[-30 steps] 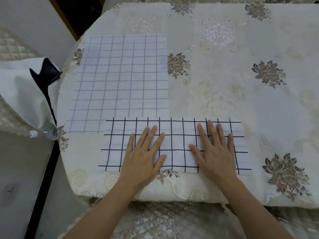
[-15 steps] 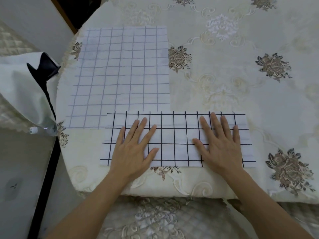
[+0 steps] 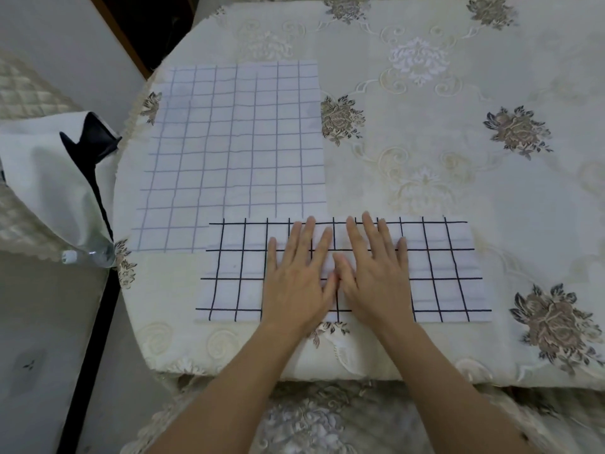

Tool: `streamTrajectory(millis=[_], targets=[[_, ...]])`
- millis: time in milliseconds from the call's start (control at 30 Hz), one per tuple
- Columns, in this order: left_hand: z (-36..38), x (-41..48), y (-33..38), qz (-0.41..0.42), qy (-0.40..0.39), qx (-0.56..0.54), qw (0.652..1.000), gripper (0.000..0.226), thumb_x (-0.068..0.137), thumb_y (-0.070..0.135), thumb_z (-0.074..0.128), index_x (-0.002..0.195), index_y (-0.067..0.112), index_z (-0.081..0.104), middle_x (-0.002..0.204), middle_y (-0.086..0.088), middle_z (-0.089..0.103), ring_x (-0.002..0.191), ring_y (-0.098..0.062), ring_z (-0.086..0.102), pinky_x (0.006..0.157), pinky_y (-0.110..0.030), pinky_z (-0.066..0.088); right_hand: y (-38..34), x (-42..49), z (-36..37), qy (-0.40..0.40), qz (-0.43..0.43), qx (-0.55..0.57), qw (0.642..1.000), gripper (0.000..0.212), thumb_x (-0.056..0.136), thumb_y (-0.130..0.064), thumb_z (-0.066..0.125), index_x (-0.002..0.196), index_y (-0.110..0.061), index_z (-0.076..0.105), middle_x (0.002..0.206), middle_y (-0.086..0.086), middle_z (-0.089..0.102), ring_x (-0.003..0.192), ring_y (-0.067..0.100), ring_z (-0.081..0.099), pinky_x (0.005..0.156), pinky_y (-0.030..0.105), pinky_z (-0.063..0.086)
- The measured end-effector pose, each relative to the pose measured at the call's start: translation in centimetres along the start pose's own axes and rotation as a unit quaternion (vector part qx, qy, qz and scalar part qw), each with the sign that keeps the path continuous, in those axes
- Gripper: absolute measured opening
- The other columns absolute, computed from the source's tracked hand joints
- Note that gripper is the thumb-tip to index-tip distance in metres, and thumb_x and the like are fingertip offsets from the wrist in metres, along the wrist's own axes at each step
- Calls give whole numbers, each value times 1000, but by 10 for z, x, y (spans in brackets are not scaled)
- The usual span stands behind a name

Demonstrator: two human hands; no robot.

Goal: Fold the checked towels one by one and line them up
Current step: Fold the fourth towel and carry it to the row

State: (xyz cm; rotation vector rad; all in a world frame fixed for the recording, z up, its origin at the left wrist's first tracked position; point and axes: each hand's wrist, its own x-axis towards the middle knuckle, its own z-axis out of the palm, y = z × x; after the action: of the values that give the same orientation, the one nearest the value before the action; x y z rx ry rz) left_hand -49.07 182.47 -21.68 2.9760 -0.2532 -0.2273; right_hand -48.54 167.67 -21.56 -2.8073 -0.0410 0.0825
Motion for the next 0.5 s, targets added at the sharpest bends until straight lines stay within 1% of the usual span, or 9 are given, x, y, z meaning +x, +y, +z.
streamTrajectory(millis=[100, 167, 233, 333, 400, 467, 500], targets=[[4, -6, -26, -5, 4, 24, 1000, 67, 101, 61, 15, 159, 33, 0, 167, 2, -10, 153, -16, -10, 123, -53, 6, 24, -1, 0, -12, -14, -50, 999, 65, 100, -60, 14, 159, -31, 15, 167, -2, 9, 154, 20, 4, 124, 51, 7], [2, -12, -46, -28, 14, 15, 999, 66, 101, 62, 14, 159, 35, -1, 167, 4, -11, 153, -15, -10, 124, -51, 6, 43, -2, -5, -26, -20, -82, 996, 66, 99, -62, 14, 159, -33, 11, 168, -4, 4, 154, 19, 0, 124, 49, 7], [-1, -21, -70, -55, 26, 3, 998, 65, 100, 62, 13, 159, 35, 1, 167, 6, -10, 153, -13, -9, 124, -48, 7, 66, -2, -13, -34, -6, -87, 996, 67, 98, -64, 14, 159, -36, 6, 168, -5, 1, 154, 17, -3, 125, 47, 6], [-6, -32, -98, -83, 46, -15, 995, 65, 99, 60, 16, 159, 36, 5, 167, 7, -4, 153, -12, -4, 124, -46, 9, 101, -3, -29, -30, 31, -82, 996, 68, 97, -65, 12, 158, -37, 4, 168, -6, 0, 154, 16, -3, 125, 45, 6], [-6, -36, -104, -84, 43, -19, 995, 65, 99, 59, 16, 159, 36, 5, 168, 6, -3, 154, -12, -3, 124, -47, 10, 115, -3, -35, -29, 41, -91, 995, 68, 97, -65, 12, 158, -36, 3, 168, -5, -1, 154, 16, -4, 125, 44, 5], [-6, -35, -104, -85, 33, 3, 996, 65, 99, 59, 13, 159, 34, 4, 168, 4, -3, 154, -14, -4, 124, -51, 8, 121, -1, -36, -33, 39, -95, 994, 69, 97, -66, 10, 158, -37, 0, 168, -5, -3, 154, 15, -6, 125, 44, 4], [-8, -34, -102, -94, 34, 21, 995, 66, 99, 59, 13, 159, 33, 8, 168, 2, -1, 154, -16, -3, 123, -53, 7, 122, -1, -36, -34, 37, -92, 994, 69, 97, -67, 10, 158, -37, -1, 168, -6, -4, 154, 15, -7, 125, 45, 4]])
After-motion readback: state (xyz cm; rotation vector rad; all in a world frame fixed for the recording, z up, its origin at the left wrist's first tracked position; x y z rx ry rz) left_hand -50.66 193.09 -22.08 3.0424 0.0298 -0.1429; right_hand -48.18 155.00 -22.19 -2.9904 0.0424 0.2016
